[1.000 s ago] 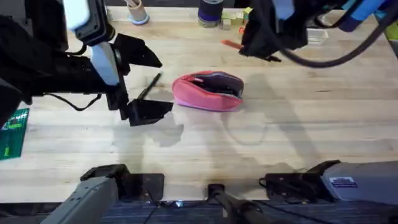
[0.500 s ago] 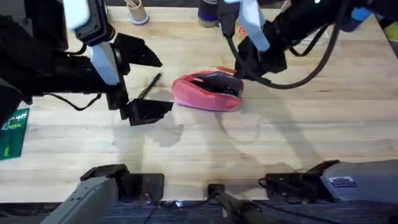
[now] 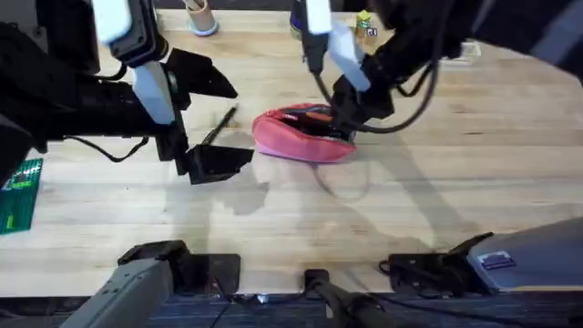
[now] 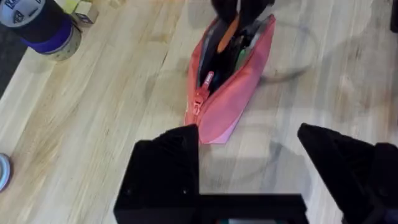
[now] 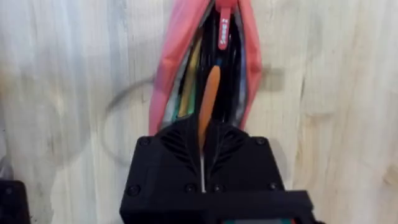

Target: Unzip the bag, pick up the pens from the table one at a time and place them inside, then zip the bag closed.

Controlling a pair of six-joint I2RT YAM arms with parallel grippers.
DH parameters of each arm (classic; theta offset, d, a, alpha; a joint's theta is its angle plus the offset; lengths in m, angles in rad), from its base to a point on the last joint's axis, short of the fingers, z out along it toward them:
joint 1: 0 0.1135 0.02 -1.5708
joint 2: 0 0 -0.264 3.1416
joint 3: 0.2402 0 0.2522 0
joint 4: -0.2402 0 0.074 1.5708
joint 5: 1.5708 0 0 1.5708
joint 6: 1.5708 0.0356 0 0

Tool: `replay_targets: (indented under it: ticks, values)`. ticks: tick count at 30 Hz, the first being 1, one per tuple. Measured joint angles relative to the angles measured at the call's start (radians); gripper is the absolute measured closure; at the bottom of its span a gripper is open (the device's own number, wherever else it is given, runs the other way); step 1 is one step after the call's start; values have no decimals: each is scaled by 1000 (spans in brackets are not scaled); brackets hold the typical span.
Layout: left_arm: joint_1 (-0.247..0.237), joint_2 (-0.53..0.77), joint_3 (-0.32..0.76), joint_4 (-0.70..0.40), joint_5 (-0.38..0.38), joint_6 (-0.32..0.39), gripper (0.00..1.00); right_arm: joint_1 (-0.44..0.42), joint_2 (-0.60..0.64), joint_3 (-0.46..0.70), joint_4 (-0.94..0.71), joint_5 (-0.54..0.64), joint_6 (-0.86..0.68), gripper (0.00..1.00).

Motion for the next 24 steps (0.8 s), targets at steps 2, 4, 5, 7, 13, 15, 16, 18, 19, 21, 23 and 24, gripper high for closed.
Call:
replay_targets:
  ticks: [2, 4, 5, 7, 13, 15, 16, 18, 19, 21, 23, 24]
  values:
    - [0, 0, 0, 0, 0, 0, 8, 11, 33, 0, 17, 0, 0, 970]
    - [0, 0, 0, 0, 0, 0, 8, 24, 61, -1, 30, 0, 0, 970]
    - [0, 0, 0, 0, 0, 0, 8, 32, 74, -1, 39, 0, 0, 970]
    - [0, 0, 0, 0, 0, 0, 8, 44, 93, -2, 59, 0, 0, 970]
    - [0, 0, 0, 0, 0, 0, 8, 64, 129, -2, 145, 0, 17, 970]
    - [0, 0, 0, 0, 0, 0, 8, 66, 135, -2, 168, 0, 37, 970]
    - [0, 0, 0, 0, 0, 0, 8, 66, 136, -3, 179, 0, 44, 970]
    - [0, 0, 0, 0, 0, 0, 8, 67, 137, -3, 194, 0, 60, 970]
    - [0, 0, 0, 0, 0, 0, 8, 68, 137, -3, 200, 0, 67, 970]
    - [0, 0, 0, 0, 0, 0, 8, 71, 137, -3, 204, 0, 74, 970]
    - [0, 0, 0, 0, 0, 0, 8, 79, 137, -3, 204, 0, 78, 970]
    - [0, 0, 0, 0, 0, 0, 8, 83, 137, -3, 204, 0, 84, 947]
